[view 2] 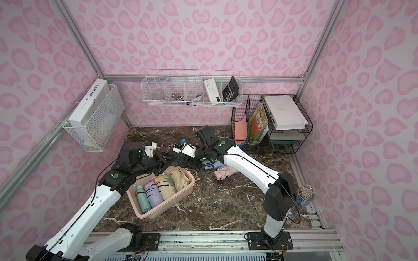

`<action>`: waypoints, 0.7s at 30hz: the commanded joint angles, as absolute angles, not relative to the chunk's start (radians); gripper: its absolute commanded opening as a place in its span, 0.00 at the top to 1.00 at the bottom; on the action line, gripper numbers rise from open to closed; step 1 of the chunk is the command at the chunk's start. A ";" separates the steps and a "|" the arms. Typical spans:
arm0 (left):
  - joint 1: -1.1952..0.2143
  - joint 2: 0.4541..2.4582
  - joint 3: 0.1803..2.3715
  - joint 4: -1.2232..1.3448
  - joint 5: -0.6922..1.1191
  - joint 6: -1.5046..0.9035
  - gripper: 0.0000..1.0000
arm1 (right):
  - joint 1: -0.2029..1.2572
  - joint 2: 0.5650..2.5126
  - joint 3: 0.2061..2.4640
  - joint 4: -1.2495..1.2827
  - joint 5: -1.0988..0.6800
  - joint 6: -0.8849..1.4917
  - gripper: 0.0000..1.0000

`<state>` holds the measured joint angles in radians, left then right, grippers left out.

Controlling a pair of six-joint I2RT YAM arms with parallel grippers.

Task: Put the umbrella into the storage box
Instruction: Pick up the umbrella from the center of the board.

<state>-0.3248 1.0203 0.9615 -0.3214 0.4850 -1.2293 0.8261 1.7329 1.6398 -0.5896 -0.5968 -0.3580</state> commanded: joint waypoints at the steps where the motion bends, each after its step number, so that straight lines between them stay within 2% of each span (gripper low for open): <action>1: -0.324 1.024 0.962 -0.214 0.436 -1.224 1.00 | 0.834 1.681 1.612 -0.446 -0.596 -0.250 0.21; 2: -0.325 1.025 0.963 -0.202 0.415 -1.224 1.00 | 0.831 1.656 1.589 -0.397 -0.581 -0.193 0.14; 5: -0.324 1.023 0.962 -0.128 0.347 -1.185 1.00 | 0.812 1.581 1.519 -0.215 -0.534 0.058 0.02; 8: -0.326 1.018 0.944 0.030 0.280 -1.114 1.00 | 0.809 1.497 1.443 -0.064 -0.412 0.431 0.02; 11: -0.348 1.005 0.936 0.163 0.205 -0.943 1.00 | 0.808 1.461 1.405 -0.044 -0.322 0.873 0.05; 14: -0.403 0.984 0.929 0.261 0.149 -0.685 1.00 | 0.814 1.472 1.404 -0.036 -0.366 1.173 0.06; 17: -0.469 0.968 0.911 0.325 0.117 -0.442 1.00 | 0.822 1.492 1.396 0.059 -0.409 1.362 0.04; 21: -0.513 0.946 0.874 0.381 0.129 -0.280 1.00 | 0.824 1.489 1.331 0.258 -0.392 1.562 0.02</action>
